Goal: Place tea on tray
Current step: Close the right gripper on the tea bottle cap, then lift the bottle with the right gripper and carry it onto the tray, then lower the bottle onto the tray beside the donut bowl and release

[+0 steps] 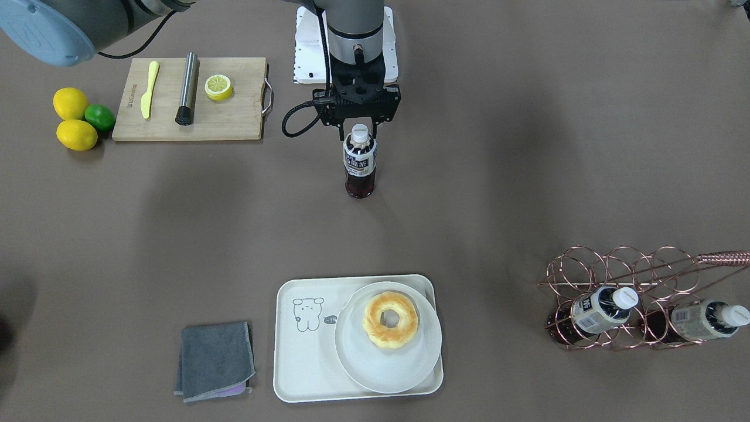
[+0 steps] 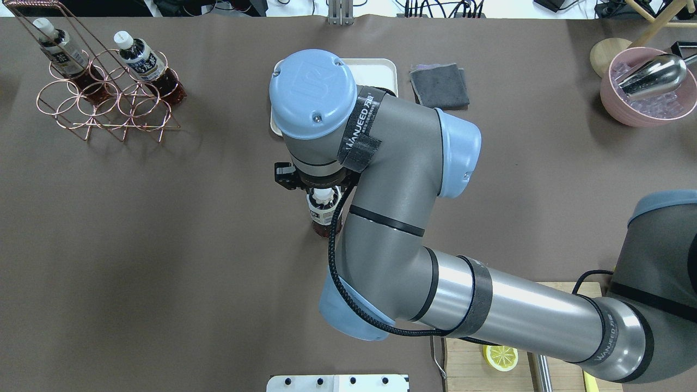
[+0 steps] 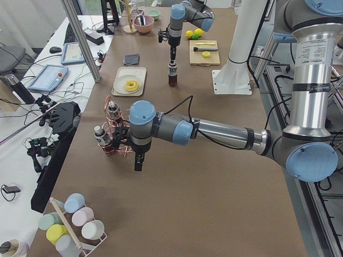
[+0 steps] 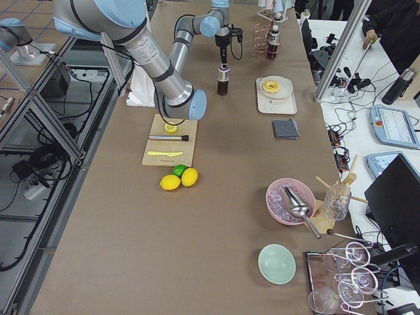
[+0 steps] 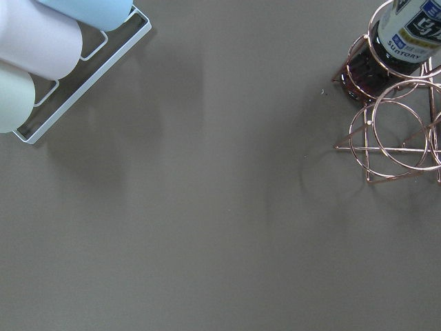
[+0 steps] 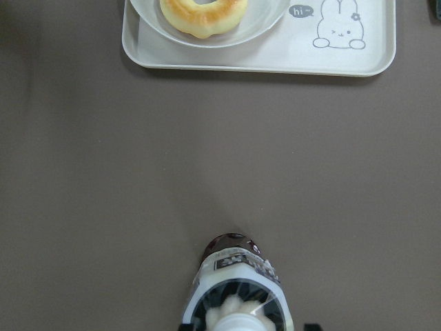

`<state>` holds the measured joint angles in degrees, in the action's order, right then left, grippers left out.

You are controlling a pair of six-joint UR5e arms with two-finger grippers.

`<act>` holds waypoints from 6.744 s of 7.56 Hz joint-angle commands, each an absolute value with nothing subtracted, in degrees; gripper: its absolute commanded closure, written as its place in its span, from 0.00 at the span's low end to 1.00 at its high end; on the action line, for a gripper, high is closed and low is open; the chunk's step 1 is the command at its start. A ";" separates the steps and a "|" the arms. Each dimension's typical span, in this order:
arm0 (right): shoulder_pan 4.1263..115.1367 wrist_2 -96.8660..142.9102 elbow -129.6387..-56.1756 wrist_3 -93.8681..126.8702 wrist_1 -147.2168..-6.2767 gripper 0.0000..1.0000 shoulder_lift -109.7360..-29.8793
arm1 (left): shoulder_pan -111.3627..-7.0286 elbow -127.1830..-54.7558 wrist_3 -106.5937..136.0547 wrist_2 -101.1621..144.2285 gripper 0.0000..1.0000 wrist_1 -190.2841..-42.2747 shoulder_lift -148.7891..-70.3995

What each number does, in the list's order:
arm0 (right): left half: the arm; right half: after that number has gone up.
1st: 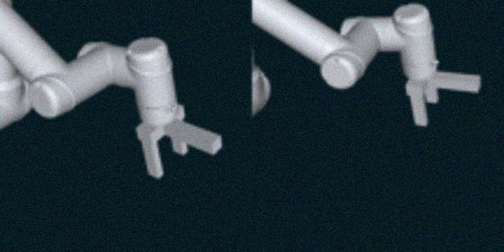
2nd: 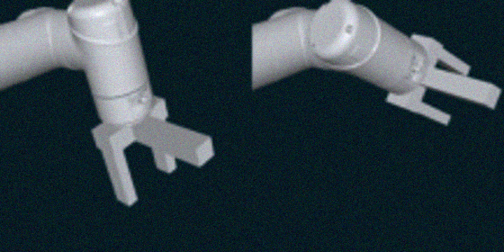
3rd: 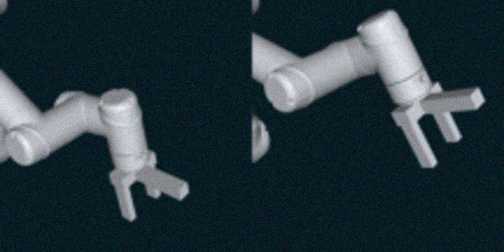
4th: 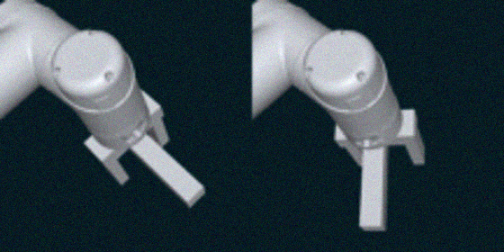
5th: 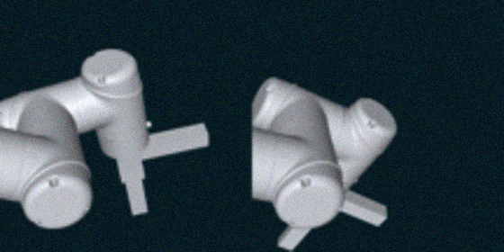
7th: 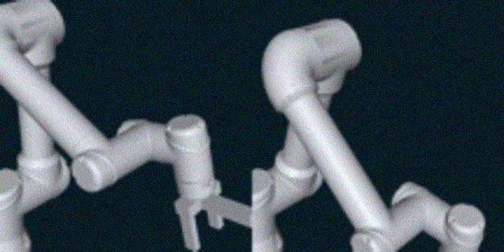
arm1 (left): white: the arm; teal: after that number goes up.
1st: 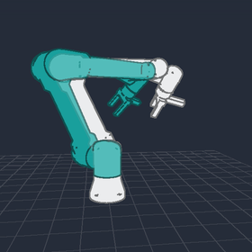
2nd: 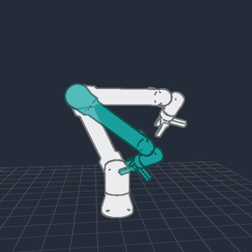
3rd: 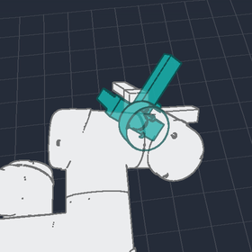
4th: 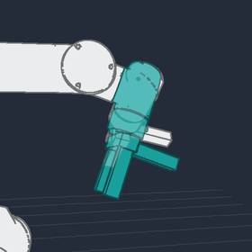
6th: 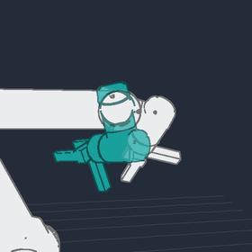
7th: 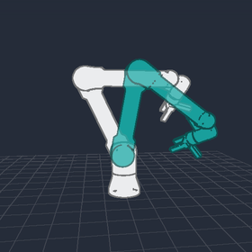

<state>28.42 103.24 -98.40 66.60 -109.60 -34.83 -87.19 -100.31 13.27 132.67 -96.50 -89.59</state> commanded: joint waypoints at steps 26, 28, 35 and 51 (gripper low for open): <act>48.31 117.58 -84.36 52.59 -109.25 1.00 -26.66 | -87.10 -98.79 14.15 132.63 0.02 -95.71 -93.16; 53.68 119.78 -74.14 46.51 -104.63 1.00 -24.35 | -87.10 -98.18 14.15 132.63 0.02 -95.71 -94.21; 53.89 118.41 -59.51 44.99 -88.88 1.00 -24.26 | -86.92 -91.67 14.15 132.54 0.02 -95.80 -101.33; 59.23 123.23 -82.81 38.45 -110.13 0.00 -33.53 | -86.84 -88.16 13.89 132.54 0.02 -95.80 -104.15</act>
<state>57.71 123.58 -71.48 43.46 -97.97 -27.71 -86.82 -88.15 14.01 132.57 -95.81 -104.29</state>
